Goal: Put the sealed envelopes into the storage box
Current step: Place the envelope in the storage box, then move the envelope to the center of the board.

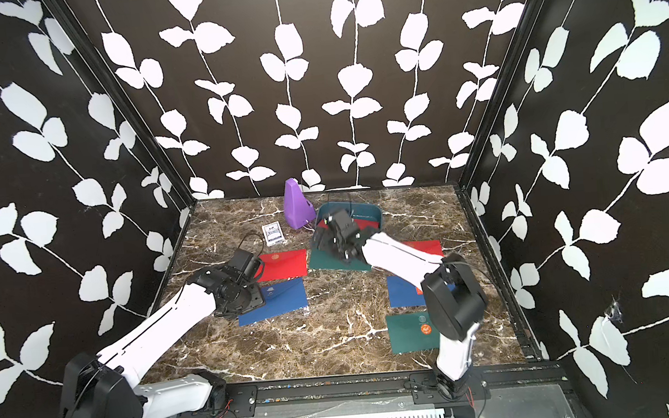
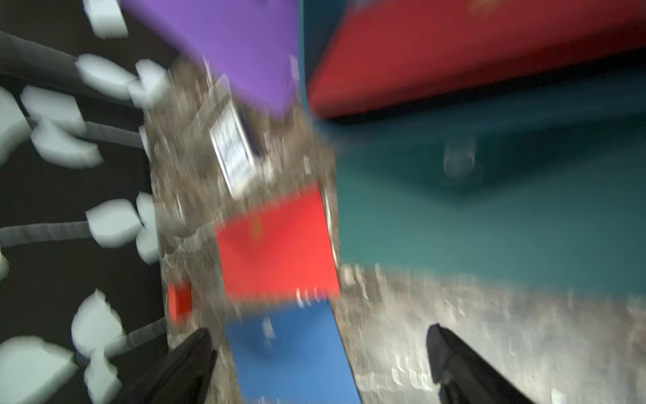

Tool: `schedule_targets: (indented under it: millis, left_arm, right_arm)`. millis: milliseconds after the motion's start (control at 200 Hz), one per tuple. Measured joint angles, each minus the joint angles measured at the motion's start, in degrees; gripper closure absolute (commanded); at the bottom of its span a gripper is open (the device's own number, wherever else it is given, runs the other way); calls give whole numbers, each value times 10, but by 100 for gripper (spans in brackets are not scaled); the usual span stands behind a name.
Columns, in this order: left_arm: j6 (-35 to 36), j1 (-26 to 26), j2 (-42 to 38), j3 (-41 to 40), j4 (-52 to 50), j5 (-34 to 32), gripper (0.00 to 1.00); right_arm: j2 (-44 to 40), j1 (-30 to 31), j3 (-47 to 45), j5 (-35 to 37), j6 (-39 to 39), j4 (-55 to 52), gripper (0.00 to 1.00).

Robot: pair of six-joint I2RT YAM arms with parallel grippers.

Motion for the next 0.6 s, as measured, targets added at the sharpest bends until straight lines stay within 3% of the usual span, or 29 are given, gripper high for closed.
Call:
schedule_targets:
  millis: [175,350,470,600]
  left_arm:
    - [28,-3,21,1,11,37,37]
    - [27,-59,21,19,2,44,37]
    - [18,-63,0,18,-3,49,37]
    - [19,-64,-19,24,-20,49,36]
  right_arm:
    - [-84,28,-149,-19,5,-10,1]
    - [-199,28,-185,53,41,-140,1]
    - [-280,17,-194,95,49,-250,1]
    - [-337,-34,-233,100,44,-337,1]
